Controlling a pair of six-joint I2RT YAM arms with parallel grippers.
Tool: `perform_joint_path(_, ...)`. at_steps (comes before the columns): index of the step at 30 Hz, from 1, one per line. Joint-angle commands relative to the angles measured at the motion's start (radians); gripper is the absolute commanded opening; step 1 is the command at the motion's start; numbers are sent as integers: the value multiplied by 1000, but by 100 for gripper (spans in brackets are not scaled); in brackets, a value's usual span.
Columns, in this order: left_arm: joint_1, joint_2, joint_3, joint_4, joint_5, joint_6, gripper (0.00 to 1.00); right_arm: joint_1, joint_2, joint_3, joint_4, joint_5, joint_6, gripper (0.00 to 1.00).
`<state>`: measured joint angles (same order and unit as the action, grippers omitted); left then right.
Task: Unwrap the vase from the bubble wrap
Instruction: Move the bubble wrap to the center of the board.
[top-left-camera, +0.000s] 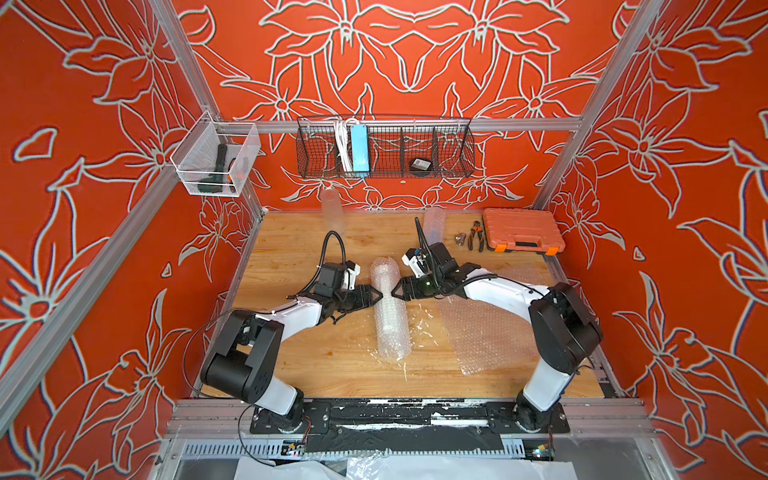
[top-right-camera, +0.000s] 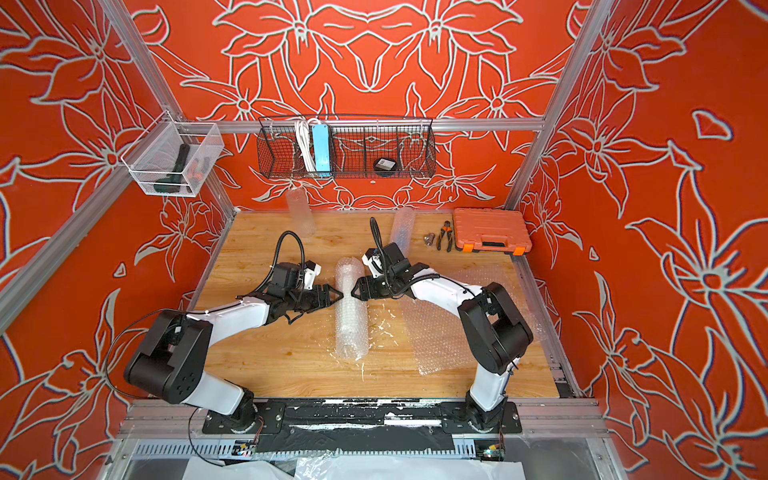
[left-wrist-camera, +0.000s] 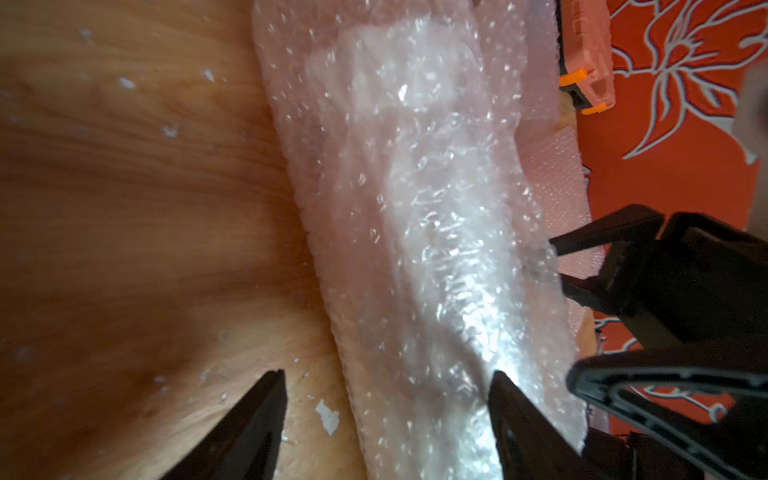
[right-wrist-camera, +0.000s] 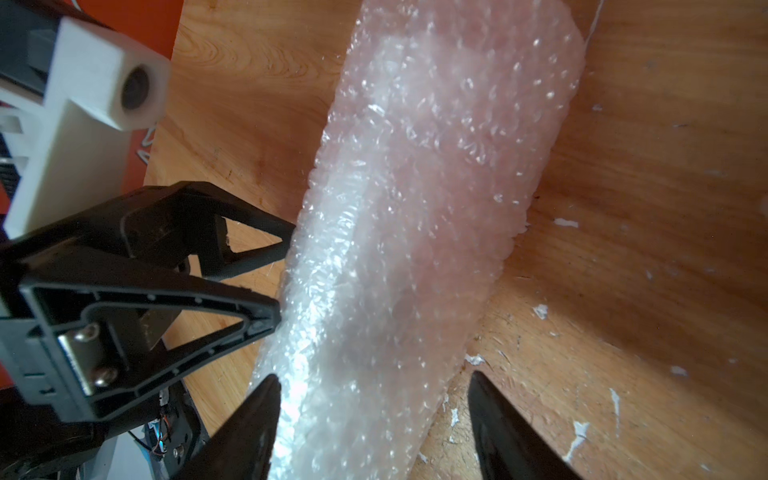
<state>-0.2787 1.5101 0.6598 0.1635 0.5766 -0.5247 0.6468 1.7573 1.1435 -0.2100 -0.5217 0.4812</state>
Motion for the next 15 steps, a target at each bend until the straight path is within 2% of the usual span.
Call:
perform_joint_path(1, -24, -31, -18, 67, 71, 0, 69, 10, 22, 11, -14, -17, -14, 67)
perform_joint_path(6, -73, -72, -58, 35, 54, 21, 65, 27, 20, -3, -33, -19, -38, 62)
perform_joint_path(15, -177, -194, -171, 63, 40, -38, 58, 51, -65, -115, -23, -4, -29, 57)
